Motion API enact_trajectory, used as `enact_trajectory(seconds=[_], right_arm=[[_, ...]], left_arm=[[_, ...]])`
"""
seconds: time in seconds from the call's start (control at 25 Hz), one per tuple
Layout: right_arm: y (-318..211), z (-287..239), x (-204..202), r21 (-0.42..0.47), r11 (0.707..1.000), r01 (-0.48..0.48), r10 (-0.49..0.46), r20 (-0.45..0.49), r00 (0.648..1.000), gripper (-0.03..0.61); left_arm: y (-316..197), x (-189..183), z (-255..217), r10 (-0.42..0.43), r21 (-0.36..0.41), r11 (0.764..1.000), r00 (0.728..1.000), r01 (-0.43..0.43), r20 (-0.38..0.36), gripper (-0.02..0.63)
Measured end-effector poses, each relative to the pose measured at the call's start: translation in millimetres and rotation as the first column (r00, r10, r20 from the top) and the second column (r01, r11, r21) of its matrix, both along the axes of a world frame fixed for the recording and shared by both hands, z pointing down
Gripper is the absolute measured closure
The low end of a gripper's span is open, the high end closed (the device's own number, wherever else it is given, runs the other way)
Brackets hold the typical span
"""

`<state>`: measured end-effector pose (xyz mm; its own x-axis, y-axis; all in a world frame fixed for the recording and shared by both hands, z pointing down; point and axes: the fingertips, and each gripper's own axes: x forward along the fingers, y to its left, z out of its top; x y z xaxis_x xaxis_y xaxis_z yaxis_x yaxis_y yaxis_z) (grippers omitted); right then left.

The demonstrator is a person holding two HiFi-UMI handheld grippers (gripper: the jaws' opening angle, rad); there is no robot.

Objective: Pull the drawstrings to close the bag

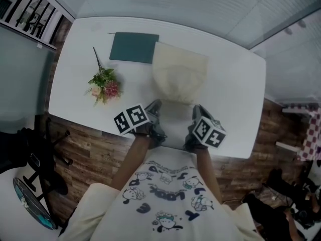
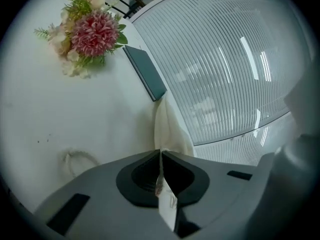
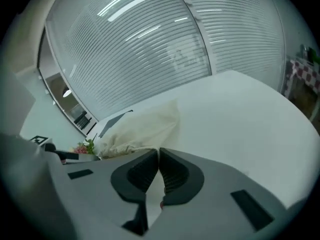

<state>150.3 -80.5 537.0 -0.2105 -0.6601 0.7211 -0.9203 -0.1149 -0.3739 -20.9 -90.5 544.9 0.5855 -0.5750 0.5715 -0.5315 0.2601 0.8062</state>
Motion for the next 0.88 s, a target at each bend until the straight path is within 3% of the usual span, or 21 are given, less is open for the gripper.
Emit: enact_trajectory(seconds=[0.2, 0.48, 0.64, 0.76, 0.88], right_arm=[[1.2, 2.8, 16.2, -0.001, 0.994, -0.109, 0.109, 0.044, 0.993, 0.557], [2.4, 4.2, 17.6, 0.002, 0.997, -0.080, 0.080, 0.047, 0.996, 0.557], [2.2, 2.0, 11.9, 0.015, 1.000, -0.024, 0.023, 0.023, 0.999, 0.557], [1.4, 0.1, 9.9, 0.019, 1.000, 0.005, -0.005, 0.017, 1.000, 0.555], [4.6, 1.4, 7.6, 0.000, 0.999, 0.043, -0.043, 0.005, 0.999, 0.554]], left_arm=[[0.1, 6.9, -0.7, 0.022, 0.012, 1.000, 1.000, -0.023, 0.016, 0.568], [-0.5, 4.6, 3.7, 0.015, 0.005, 1.000, 1.000, -0.015, 0.006, 0.568], [-0.3, 7.8, -1.6, 0.055, 0.056, 0.997, 0.992, -0.061, 0.111, 0.566], [1.2, 12.9, -6.1, 0.135, 0.102, 0.982, 0.969, -0.159, 0.209, 0.565], [3.8, 11.7, -7.6, 0.181, 0.127, 0.967, 0.948, -0.219, 0.261, 0.563]])
